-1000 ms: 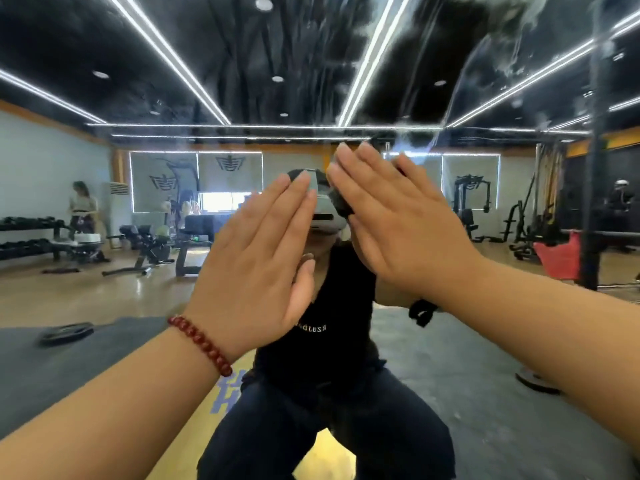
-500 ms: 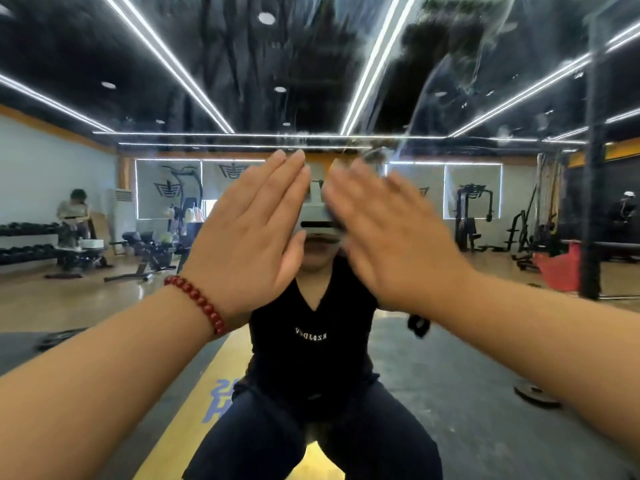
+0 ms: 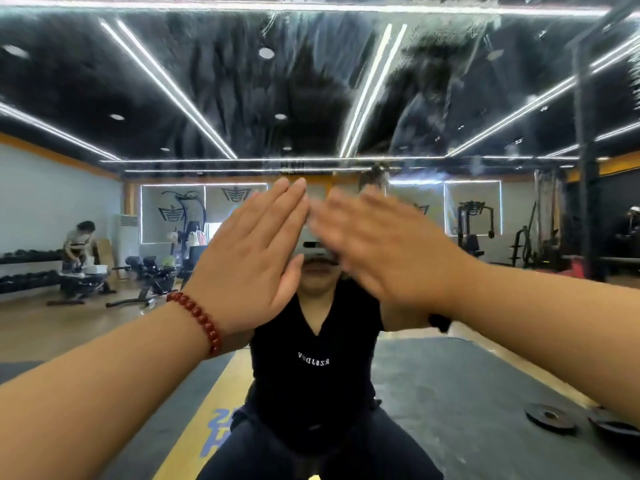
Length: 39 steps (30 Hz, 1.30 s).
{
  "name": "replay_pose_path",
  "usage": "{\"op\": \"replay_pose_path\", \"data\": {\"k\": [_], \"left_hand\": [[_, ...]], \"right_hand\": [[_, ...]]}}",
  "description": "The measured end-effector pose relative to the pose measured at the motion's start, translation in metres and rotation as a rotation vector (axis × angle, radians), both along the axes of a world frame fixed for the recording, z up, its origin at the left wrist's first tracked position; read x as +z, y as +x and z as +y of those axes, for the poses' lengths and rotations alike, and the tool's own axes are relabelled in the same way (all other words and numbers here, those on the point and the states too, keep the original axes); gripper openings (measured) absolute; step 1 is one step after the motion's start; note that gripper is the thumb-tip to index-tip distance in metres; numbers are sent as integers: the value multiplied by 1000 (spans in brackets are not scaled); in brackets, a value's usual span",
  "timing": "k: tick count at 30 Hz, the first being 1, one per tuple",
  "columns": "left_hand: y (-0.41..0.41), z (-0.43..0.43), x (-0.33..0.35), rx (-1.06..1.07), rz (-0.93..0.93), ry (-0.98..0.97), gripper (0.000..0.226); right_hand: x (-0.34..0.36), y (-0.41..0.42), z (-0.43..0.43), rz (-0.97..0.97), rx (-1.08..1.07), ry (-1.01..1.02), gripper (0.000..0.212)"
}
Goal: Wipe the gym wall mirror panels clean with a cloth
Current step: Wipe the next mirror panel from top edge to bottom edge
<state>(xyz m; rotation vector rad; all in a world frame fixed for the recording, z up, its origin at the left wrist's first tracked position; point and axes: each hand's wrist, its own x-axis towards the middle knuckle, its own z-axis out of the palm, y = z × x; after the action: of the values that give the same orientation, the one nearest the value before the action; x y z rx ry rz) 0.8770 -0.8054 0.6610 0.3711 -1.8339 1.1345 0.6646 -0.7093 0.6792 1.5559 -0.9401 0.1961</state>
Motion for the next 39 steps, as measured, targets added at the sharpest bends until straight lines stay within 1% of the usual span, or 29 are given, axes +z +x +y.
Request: {"op": "replay_pose_path", "data": {"k": [1, 2, 3, 6, 7, 8, 9, 11, 14, 15, 16, 17, 20, 21, 22, 24, 26, 27, 28, 29, 30, 31, 33, 34, 35, 36, 37, 39], "left_hand": [[0, 1, 2, 4, 2, -2, 63], [0, 1, 3, 11, -1, -2, 64], [0, 2, 5, 19, -6, -2, 64], [-1, 3, 9, 35, 4, 9, 66], [-1, 3, 9, 36, 16, 18, 66], [-1, 3, 9, 34, 31, 26, 67], [0, 2, 9, 30, 45, 28, 66], [5, 0, 5, 25, 58, 31, 66], [13, -3, -7, 41, 30, 18, 66], [15, -4, -11, 57, 11, 17, 66], [16, -4, -15, 70, -4, 21, 66], [16, -4, -16, 76, -13, 26, 67], [17, -4, -16, 75, -11, 46, 68], [18, -5, -16, 73, -1, 49, 68], [20, -6, -18, 67, 12, 48, 68], [25, -8, -24, 51, 22, 38, 67], [31, -11, -33, 36, 22, 22, 66], [34, -13, -39, 30, 18, 13, 66], [36, -13, -44, 27, 13, 2, 66], [37, -14, -48, 24, 7, -3, 65], [39, -14, -51, 23, 3, -6, 66], [40, -14, -55, 25, -2, -6, 66], [41, -14, -62, 24, -12, 4, 67], [41, -13, -68, 19, -15, 19, 67], [40, -13, -75, 11, -17, 39, 67], [39, -13, -83, 0, -18, 57, 67], [39, -13, -92, -8, -18, 75, 67], [41, -14, -109, -7, -21, 101, 68]], "right_hand": [[-6, -6, 4, 129, -9, 76, 55], [-1, -13, 9, 182, -23, 108, 54], [10, -18, 11, 141, -29, 84, 55], [66, -8, 11, -297, -46, -146, 59], [80, 1, 8, -380, -43, -203, 59], [85, 12, 3, -404, -33, -228, 58], [82, 19, -3, -358, -4, -235, 58], [51, 25, -11, -156, 46, -182, 57], [-10, 14, -3, 158, 34, 35, 54], [-19, 9, 1, 212, 7, 113, 54], [-18, 6, 4, 225, -15, 152, 53], [-8, 4, 4, 182, -27, 140, 54], [51, 10, 4, -174, -61, -60, 59], [66, 14, 4, -255, -70, -126, 59], [70, 18, 2, -281, -76, -168, 59], [49, 24, -4, -182, -40, -165, 59], [3, 27, -9, 23, 38, -41, 56], [-20, 28, -8, 129, 45, 50, 54], [-35, 26, -6, 210, 15, 121, 53], [-37, 22, -3, 249, -9, 153, 53], [-31, 18, -3, 233, -3, 130, 53], [-21, 17, -4, 137, 10, 64, 53], [3, 21, -4, -171, 14, -97, 54], [10, 25, -4, -292, 3, -151, 56], [9, 30, -6, -356, -9, -182, 57], [0, 32, -9, -358, -10, -201, 57], [-18, 35, -12, -313, -5, -195, 57], [-71, 37, -14, -127, 38, -103, 55]]}}
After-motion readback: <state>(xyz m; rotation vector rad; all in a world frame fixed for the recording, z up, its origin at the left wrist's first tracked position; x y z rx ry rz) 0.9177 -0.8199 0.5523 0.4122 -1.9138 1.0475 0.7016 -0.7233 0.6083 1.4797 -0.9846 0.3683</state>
